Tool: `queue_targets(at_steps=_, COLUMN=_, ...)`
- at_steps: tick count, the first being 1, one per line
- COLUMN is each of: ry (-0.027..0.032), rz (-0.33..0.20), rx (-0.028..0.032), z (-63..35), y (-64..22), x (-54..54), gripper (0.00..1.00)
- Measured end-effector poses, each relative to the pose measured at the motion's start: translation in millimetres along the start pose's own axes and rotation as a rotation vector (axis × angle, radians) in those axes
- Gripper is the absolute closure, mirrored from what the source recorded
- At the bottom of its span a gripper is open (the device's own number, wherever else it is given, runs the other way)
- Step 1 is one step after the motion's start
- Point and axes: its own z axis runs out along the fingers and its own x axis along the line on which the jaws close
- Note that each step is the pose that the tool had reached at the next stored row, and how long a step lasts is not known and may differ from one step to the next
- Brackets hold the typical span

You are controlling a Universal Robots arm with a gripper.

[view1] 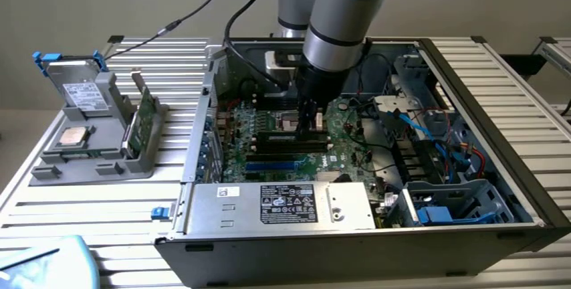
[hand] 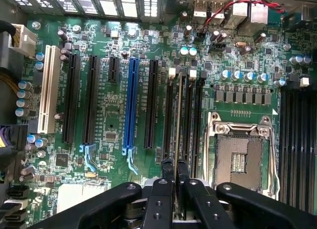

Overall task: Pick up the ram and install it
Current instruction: 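Insert the ram into the slot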

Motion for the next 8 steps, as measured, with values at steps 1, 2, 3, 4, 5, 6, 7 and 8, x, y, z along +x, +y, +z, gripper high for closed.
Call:
queue_targets(at_steps=1, ry=0.0018, rz=0.0, rx=0.0006, z=0.1, y=0.2, x=-0.2, gripper=0.86)
queue_targets(at_steps=2, ry=0.0044, rz=0.0, rx=0.002, z=0.1, y=0.3, x=-0.5, gripper=0.86)
queue_targets(at_steps=3, ry=0.0077, rz=0.0, rx=0.0054, z=0.2, y=0.4, x=-0.8, gripper=0.86)
queue_targets(at_steps=4, ry=0.0118, rz=0.001, rx=0.01, z=0.3, y=0.5, x=-1.2, gripper=0.86)
queue_targets(at_steps=5, ry=0.0163, rz=0.001, rx=0.0163, z=0.4, y=0.7, x=-1.7, gripper=0.86)
queue_targets(at_steps=6, ry=0.0207, rz=0.001, rx=0.0232, z=0.5, y=1.1, x=-2.4, gripper=0.86)
queue_targets(at_steps=7, ry=0.0222, rz=0.001, rx=0.0257, z=0.6, y=1.4, x=-2.7, gripper=0.86)
queue_targets(at_steps=8, ry=0.0223, rz=0.001, rx=0.0257, z=0.6, y=1.6, x=-2.7, gripper=0.86)
